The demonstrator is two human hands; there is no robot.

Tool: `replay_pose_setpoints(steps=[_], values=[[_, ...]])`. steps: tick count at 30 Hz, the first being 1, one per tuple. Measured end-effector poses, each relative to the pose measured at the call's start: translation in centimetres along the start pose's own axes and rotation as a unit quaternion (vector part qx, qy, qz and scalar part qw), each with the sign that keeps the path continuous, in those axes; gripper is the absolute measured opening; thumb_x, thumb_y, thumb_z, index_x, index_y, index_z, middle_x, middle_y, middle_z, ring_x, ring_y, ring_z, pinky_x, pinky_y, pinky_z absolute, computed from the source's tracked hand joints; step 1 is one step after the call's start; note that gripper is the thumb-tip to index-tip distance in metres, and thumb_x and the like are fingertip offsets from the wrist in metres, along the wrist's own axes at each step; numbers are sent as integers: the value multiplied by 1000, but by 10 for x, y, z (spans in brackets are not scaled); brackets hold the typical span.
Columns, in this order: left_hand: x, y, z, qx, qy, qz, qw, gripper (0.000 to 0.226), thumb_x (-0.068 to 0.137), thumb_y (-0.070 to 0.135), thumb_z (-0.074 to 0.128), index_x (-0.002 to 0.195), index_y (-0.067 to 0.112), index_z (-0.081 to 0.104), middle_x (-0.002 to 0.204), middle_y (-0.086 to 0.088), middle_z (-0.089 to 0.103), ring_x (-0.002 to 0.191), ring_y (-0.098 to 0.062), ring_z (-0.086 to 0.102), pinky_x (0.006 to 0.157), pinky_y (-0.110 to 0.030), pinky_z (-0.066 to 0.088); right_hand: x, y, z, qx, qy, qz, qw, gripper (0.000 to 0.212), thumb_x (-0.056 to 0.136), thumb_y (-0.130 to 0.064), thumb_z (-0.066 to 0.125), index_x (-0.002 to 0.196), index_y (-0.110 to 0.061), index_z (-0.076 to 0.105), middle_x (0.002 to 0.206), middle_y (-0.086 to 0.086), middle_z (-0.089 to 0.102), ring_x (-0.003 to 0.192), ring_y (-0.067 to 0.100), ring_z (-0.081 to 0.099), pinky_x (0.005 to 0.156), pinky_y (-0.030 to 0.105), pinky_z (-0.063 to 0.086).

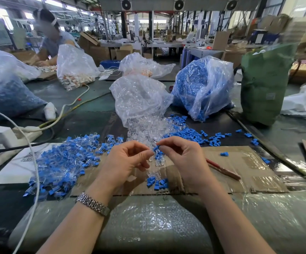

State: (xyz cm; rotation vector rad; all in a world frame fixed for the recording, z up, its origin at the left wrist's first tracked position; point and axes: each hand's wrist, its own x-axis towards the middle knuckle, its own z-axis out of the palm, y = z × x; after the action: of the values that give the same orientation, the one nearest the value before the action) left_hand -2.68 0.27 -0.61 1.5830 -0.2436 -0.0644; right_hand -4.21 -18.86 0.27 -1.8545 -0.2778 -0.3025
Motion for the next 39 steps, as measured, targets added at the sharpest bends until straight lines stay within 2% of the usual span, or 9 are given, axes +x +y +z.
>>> replay_pose_setpoints(steps=[6,12,17,21,25,28,33,39], values=[[-1,1,-2,-61,-35,-2,998,22,72,29,85,85,16,74,81,-18,73,66,-27,70,57,-26,56,-2,-4,1,-16,-25,-18,999,8,91,-13,72,95,-20,75,84,-12,72,75,-2,62,73,15,48],[-1,0,-3,-148,-64,-37,986,21,81,26,80,94,9,77,87,-19,72,71,-24,70,61,-25,58,-3,-2,5,-61,-25,-41,997,8,91,-15,73,96,-20,74,86,-10,72,83,4,65,77,18,51],[-4,1,-5,-102,-87,-20,991,24,87,14,76,110,9,73,104,-20,74,92,-32,74,79,-29,61,-3,-1,6,-56,1,-47,997,6,91,-14,73,94,-18,73,84,-9,71,78,4,64,74,19,51],[-4,1,0,-38,-52,12,998,20,84,10,74,104,6,73,95,-18,76,88,-32,76,76,-29,62,-3,0,7,-85,1,-71,994,4,90,-15,74,93,-17,72,85,-10,69,80,5,63,75,22,52],[-4,0,-1,-8,-55,7,998,16,86,15,73,101,14,78,95,-14,78,90,-29,76,80,-31,62,-1,4,7,-147,-2,-113,983,3,93,-15,70,96,-17,69,90,-9,65,82,6,60,75,25,50],[-4,0,0,-14,-60,5,998,16,86,13,72,101,16,78,96,-14,78,91,-29,76,79,-28,61,-1,5,8,-175,-17,-133,975,4,95,-15,68,96,-18,66,92,-10,61,83,8,59,76,32,52],[-4,0,0,-23,-60,1,998,22,85,9,71,106,7,74,95,-16,78,90,-30,76,77,-27,61,-2,6,9,-194,-18,-152,969,6,95,-13,67,97,-19,64,94,-11,58,82,8,57,74,36,52],[-4,1,-1,-42,-54,0,998,24,78,11,75,101,6,77,94,-18,78,88,-30,77,74,-26,61,-3,6,10,-208,-18,-161,965,4,96,-16,65,98,-18,63,93,-12,56,81,11,57,72,42,52]])
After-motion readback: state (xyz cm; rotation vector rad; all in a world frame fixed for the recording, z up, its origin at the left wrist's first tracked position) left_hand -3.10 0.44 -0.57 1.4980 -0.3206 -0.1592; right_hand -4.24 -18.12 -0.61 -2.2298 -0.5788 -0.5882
